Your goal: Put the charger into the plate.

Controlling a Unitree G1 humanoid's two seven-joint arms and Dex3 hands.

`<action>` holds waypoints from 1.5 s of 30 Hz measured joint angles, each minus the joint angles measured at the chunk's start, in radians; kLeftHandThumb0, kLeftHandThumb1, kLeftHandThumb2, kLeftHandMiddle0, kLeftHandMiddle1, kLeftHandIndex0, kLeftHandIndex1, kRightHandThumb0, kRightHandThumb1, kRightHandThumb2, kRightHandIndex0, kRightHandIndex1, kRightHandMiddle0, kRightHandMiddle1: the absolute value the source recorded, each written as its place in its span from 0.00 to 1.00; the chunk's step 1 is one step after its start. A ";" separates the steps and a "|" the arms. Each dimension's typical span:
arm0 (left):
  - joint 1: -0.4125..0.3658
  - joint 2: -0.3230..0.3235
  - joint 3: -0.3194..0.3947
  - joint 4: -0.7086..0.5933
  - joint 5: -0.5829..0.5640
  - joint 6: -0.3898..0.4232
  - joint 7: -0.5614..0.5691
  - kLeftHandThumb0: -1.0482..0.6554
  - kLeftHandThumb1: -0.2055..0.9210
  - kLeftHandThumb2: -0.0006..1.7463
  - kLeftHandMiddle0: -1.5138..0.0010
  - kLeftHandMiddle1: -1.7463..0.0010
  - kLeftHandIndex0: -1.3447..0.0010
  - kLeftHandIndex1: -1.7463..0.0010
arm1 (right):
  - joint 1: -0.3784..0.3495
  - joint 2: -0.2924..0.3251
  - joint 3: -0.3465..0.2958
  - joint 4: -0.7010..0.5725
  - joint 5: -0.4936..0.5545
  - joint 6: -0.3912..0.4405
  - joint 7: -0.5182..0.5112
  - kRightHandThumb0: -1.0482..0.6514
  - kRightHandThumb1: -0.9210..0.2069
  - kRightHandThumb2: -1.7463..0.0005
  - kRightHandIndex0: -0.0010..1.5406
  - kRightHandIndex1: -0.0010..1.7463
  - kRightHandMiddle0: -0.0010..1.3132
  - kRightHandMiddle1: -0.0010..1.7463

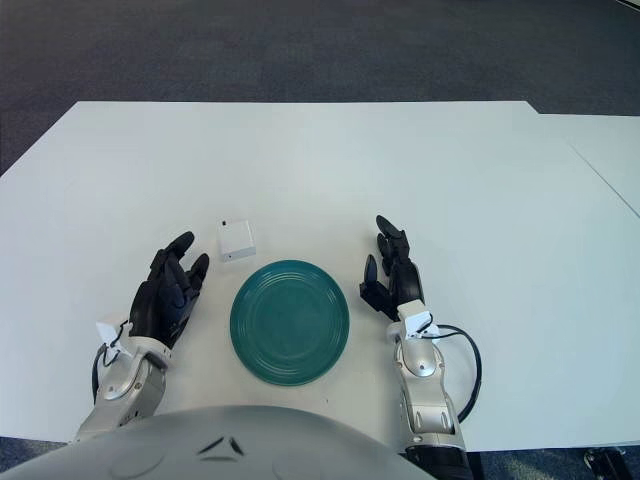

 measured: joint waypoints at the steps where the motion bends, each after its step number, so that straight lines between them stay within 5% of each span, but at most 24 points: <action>1: 0.000 0.000 0.000 0.000 0.000 0.000 0.000 0.01 1.00 0.53 0.82 0.99 0.96 0.59 | 0.000 0.000 0.000 -0.001 0.000 0.001 0.000 0.20 0.00 0.47 0.11 0.00 0.00 0.25; 18: -0.002 0.004 0.004 0.003 -0.045 -0.011 -0.030 0.00 1.00 0.53 0.90 1.00 1.00 0.66 | 0.001 0.000 0.001 -0.005 -0.005 0.006 -0.010 0.20 0.00 0.48 0.12 0.00 0.00 0.26; 31: -0.012 -0.017 0.040 0.004 -0.154 0.015 -0.039 0.00 1.00 0.52 0.86 0.99 0.99 0.68 | 0.002 0.000 0.004 -0.005 -0.013 0.000 -0.021 0.21 0.00 0.47 0.12 0.00 0.00 0.28; 45: -0.131 0.165 -0.057 0.010 0.428 -0.023 0.089 0.00 1.00 0.44 0.84 1.00 0.97 0.61 | -0.001 0.001 0.007 -0.008 -0.013 -0.008 -0.024 0.20 0.00 0.47 0.12 0.00 0.00 0.28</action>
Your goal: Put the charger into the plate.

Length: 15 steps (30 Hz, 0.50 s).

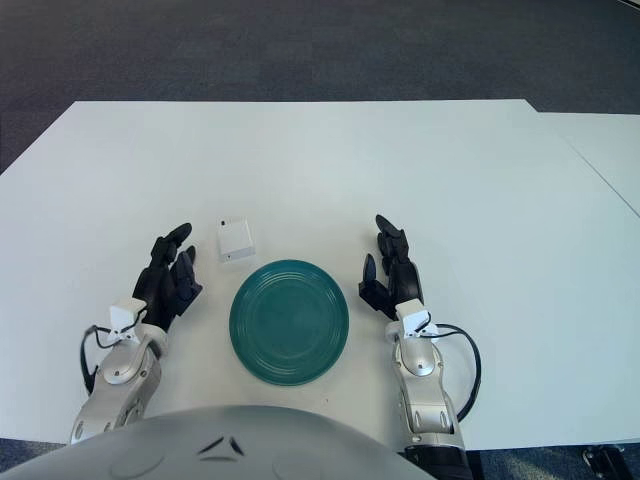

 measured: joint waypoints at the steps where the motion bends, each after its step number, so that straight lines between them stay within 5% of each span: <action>1: -0.012 0.014 -0.007 0.001 0.044 0.004 0.005 0.00 1.00 0.43 0.84 1.00 0.96 0.61 | 0.000 0.000 0.000 0.000 0.000 0.000 -0.001 0.20 0.00 0.47 0.11 0.00 0.00 0.28; 15: -0.210 0.115 -0.151 0.044 0.662 0.139 0.008 0.00 1.00 0.38 0.96 1.00 0.99 0.58 | 0.001 0.006 0.009 -0.002 -0.001 0.006 -0.025 0.19 0.00 0.47 0.11 0.00 0.00 0.28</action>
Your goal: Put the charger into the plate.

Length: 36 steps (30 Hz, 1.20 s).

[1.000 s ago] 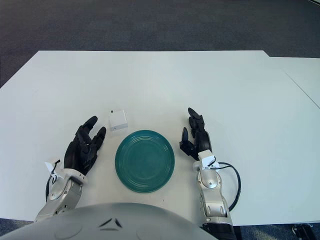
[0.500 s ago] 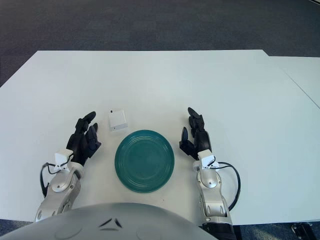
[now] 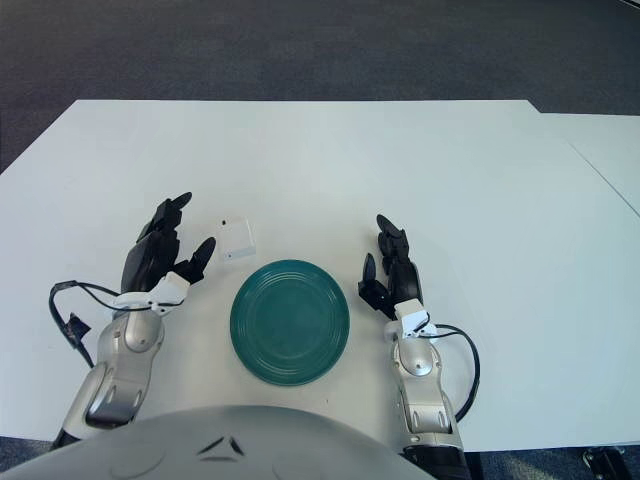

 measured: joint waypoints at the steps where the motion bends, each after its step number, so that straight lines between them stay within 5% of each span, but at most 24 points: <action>1: -0.022 0.005 -0.012 0.010 0.040 0.009 -0.008 0.00 1.00 0.38 0.97 1.00 1.00 0.59 | 0.001 0.001 0.000 -0.002 0.000 0.003 -0.002 0.19 0.00 0.47 0.11 0.00 0.00 0.28; 9: -0.190 0.052 -0.082 0.128 0.257 0.035 -0.101 0.00 1.00 0.36 1.00 1.00 1.00 0.67 | 0.013 0.014 0.015 -0.032 -0.022 0.063 -0.014 0.19 0.00 0.48 0.11 0.00 0.00 0.28; 36: -0.296 0.076 -0.167 0.306 0.254 -0.063 -0.252 0.00 1.00 0.36 1.00 1.00 0.96 0.69 | 0.039 0.022 0.023 -0.056 -0.030 0.066 -0.030 0.20 0.00 0.46 0.13 0.01 0.00 0.29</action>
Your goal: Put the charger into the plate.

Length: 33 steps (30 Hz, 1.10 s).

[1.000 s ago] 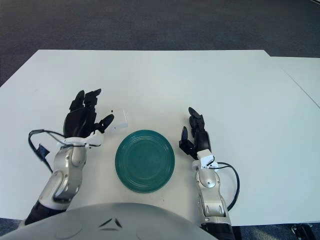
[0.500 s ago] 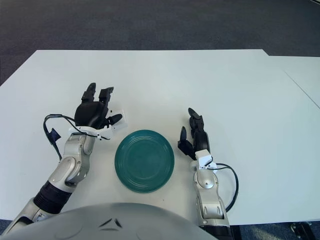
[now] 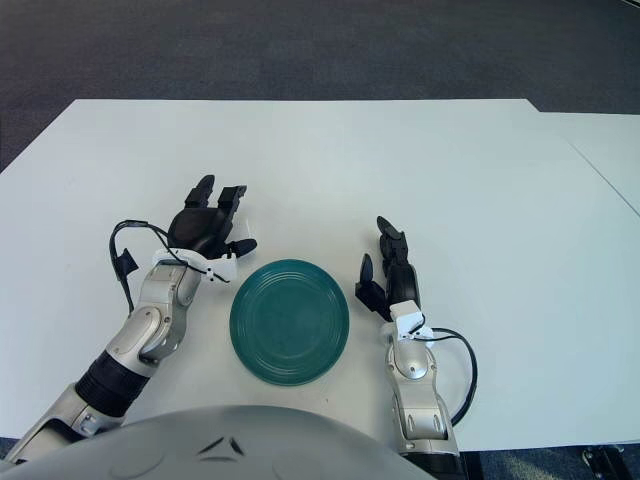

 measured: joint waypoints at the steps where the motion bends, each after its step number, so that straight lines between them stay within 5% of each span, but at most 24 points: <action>1: -0.003 0.006 -0.002 0.008 -0.003 -0.010 -0.005 0.00 1.00 0.36 1.00 1.00 0.97 0.69 | 0.001 0.000 0.000 0.000 0.000 -0.001 0.000 0.20 0.00 0.46 0.13 0.01 0.00 0.29; 20: -0.042 0.059 -0.041 0.091 -0.031 -0.101 -0.102 0.00 1.00 0.37 1.00 1.00 0.98 0.69 | 0.003 0.003 0.000 0.013 0.004 -0.021 0.000 0.20 0.00 0.47 0.14 0.01 0.00 0.29; 33: -0.110 0.082 -0.016 0.263 -0.175 -0.245 -0.041 0.00 1.00 0.35 0.92 0.99 0.93 0.56 | -0.005 0.008 -0.010 0.030 0.011 -0.040 0.008 0.21 0.00 0.46 0.15 0.01 0.00 0.30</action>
